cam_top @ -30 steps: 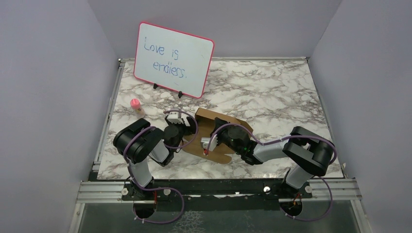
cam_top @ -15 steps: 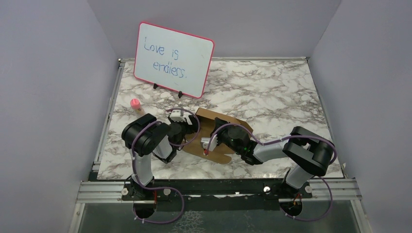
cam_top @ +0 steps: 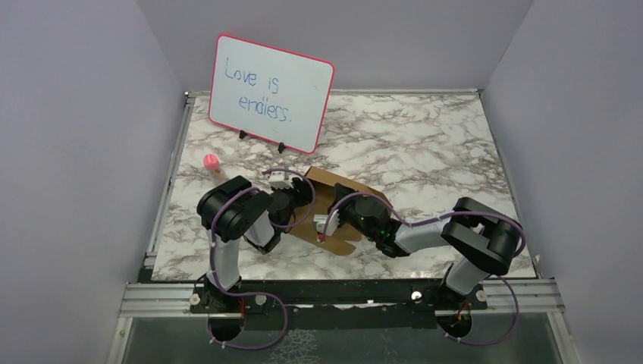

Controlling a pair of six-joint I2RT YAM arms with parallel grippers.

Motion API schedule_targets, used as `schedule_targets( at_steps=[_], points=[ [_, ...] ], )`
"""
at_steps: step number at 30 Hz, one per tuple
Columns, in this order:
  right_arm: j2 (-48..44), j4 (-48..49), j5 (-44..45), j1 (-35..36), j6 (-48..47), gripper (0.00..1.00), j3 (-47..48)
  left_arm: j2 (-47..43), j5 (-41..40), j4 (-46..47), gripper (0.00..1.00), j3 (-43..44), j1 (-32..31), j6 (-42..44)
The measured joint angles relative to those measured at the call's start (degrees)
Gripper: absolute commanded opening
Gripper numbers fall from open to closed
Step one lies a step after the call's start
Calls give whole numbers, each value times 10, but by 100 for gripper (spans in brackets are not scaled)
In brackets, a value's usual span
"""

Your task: Fold the paper box

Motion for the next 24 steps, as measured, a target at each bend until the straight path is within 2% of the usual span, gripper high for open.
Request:
schedule_targets(
  at_steps=[2, 6, 17, 24],
  points=[
    [0, 0, 0, 0, 1, 1, 0, 0, -13, 2, 42, -1, -6, -5],
    [0, 0, -3, 0, 1, 1, 2, -2, -35, 2, 42, -1, -16, -15],
    [-1, 1, -7, 0, 3, 1, 3, -19, -71, -7, 60, -2, -19, -41],
    [-8, -3, -7, 0, 12, 1, 4, -23, -73, 3, 61, -4, -19, -40]
  ],
)
